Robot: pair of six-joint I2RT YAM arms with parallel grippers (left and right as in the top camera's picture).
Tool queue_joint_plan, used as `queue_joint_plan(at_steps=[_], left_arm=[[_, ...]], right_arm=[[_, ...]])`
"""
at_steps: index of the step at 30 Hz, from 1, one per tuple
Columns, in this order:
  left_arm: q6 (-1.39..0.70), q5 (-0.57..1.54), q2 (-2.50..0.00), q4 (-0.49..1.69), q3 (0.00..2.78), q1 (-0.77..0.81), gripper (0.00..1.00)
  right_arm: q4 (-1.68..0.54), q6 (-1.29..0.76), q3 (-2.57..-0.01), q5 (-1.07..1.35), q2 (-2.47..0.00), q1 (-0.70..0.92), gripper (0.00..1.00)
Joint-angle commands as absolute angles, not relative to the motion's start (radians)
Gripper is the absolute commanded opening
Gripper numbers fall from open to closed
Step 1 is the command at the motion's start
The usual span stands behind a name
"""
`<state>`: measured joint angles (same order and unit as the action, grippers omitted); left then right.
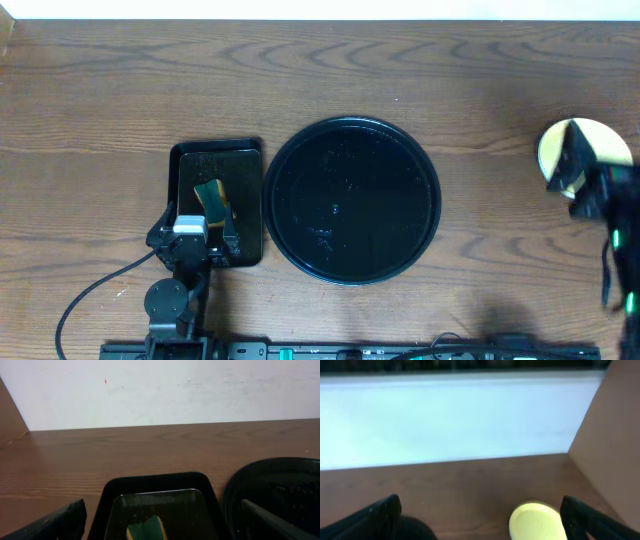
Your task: Clean dirty plates on tray and stack at the side
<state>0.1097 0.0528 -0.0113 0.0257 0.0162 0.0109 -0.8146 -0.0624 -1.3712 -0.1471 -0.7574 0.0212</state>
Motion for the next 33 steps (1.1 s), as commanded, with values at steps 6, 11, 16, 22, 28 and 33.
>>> queue_joint_plan(at_steps=[6,11,16,22,28,33], left_arm=[[0.123,0.051,-0.01,0.067,0.004,0.007,0.95],[0.123,0.051,-0.01,0.067,0.004,0.007,0.95],[0.123,0.051,-0.01,0.067,0.004,0.007,0.95],[0.123,0.051,-0.01,0.067,0.004,0.007,0.95],[0.123,0.051,-0.01,0.067,0.004,0.007,0.95],[0.123,0.051,-0.01,0.067,0.004,0.007,0.95]], right_arm=[[-0.576,0.002,-0.93,-0.024,-0.376,0.033,0.99],[-0.459,0.001,-0.703,0.04,-0.214,0.033,0.99],[-0.353,0.001,-0.511,0.115,-0.099,0.033,0.99],[-0.222,-0.02,-0.327,0.159,-0.007,0.034,0.99],[-0.111,-0.052,-0.211,0.175,-0.006,0.033,0.99],[-0.046,-0.051,-0.12,0.192,-0.006,0.033,0.99]])
